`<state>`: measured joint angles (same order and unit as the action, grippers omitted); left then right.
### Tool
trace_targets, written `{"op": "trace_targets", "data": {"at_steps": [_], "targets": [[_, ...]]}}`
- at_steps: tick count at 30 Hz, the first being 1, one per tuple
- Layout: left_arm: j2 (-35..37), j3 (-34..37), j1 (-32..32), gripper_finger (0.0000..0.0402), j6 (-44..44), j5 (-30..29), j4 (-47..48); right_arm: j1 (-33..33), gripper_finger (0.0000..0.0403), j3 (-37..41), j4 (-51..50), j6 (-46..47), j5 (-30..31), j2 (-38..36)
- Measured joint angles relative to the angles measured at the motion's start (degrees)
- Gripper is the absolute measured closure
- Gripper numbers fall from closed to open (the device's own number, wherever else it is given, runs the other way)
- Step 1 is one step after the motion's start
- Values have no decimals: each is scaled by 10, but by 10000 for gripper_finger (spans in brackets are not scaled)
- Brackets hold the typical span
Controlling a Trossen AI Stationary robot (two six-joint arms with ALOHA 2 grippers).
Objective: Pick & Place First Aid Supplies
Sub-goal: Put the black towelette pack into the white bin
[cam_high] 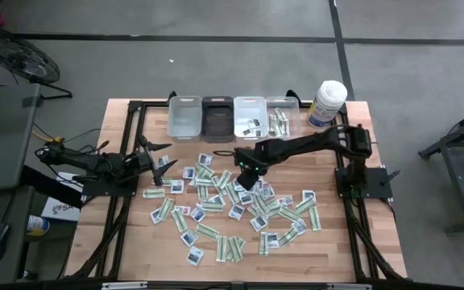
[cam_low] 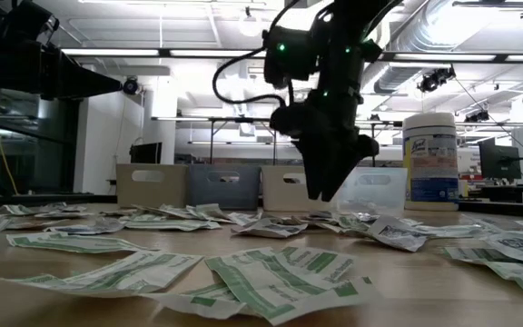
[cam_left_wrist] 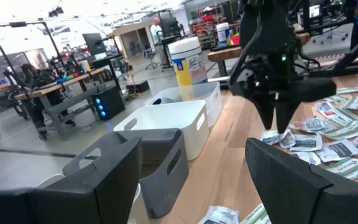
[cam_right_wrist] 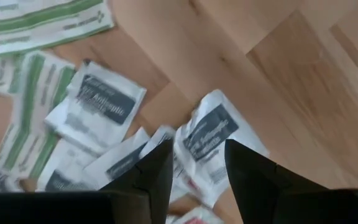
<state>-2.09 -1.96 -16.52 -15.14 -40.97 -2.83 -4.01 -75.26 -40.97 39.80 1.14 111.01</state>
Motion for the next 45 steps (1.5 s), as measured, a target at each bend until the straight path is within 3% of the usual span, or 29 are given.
{"op": "trace_targets", "data": {"at_steps": [19,33,45], "targets": [[0,0,0,121,0,0,0,3,268,-2,36,-12,1,46],[0,0,0,121,0,0,0,-10,396,-4,50,-28,-42,47],[0,0,0,121,0,0,0,-21,401,-109,-55,-107,-51,51]]}}
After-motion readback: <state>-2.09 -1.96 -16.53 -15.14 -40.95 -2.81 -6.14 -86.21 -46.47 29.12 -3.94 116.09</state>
